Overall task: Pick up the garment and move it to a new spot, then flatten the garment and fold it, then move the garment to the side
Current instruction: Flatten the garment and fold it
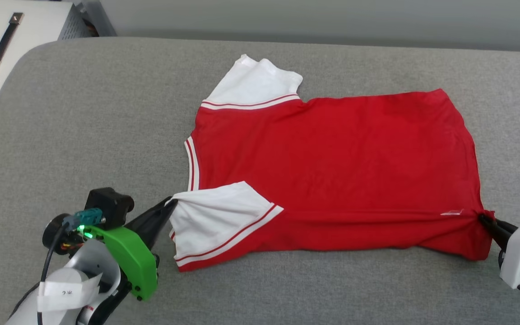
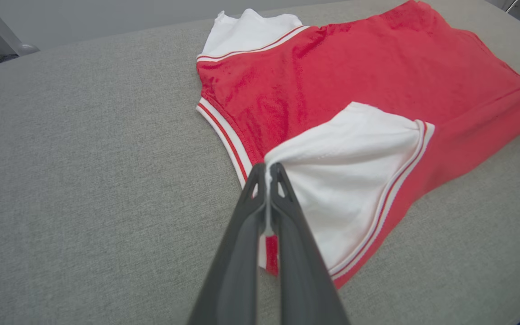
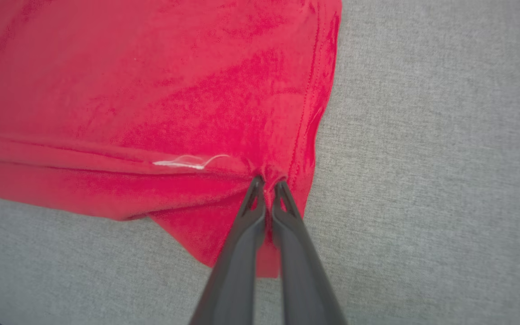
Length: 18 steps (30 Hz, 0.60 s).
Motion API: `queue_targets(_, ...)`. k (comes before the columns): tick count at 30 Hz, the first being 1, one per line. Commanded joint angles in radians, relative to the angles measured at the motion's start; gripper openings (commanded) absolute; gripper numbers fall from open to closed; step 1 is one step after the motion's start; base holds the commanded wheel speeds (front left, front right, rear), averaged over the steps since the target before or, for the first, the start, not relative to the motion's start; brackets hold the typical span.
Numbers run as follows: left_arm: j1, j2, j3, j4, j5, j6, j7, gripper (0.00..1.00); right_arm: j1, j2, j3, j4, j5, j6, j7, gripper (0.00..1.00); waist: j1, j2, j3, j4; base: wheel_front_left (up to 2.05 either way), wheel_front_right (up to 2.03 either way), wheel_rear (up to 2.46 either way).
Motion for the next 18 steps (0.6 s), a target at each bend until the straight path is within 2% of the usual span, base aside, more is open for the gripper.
queue_targets(1,-0.040,-0.007,-0.005,0.023,0.012,-0.005,-0.002,0.00,-0.028,0.003,0.003,0.011,-0.012,-0.001,0.011,0.00,0.0000,0.0000,0.063,-0.002,0.00,0.00,0.00)
queue_targets(9,-0.150,-0.028,-0.060,0.144,0.017,-0.016,-0.016,0.00,-0.103,0.022,0.028,0.089,-0.053,-0.001,0.019,0.00,0.0000,0.0000,0.106,0.005,0.00,0.00,0.00)
queue_targets(18,-0.218,-0.056,-0.131,0.258,0.037,-0.019,-0.050,0.00,-0.139,0.027,0.070,0.155,-0.060,-0.001,-0.011,0.00,0.0000,0.0000,0.103,0.016,0.00,0.00,0.00)
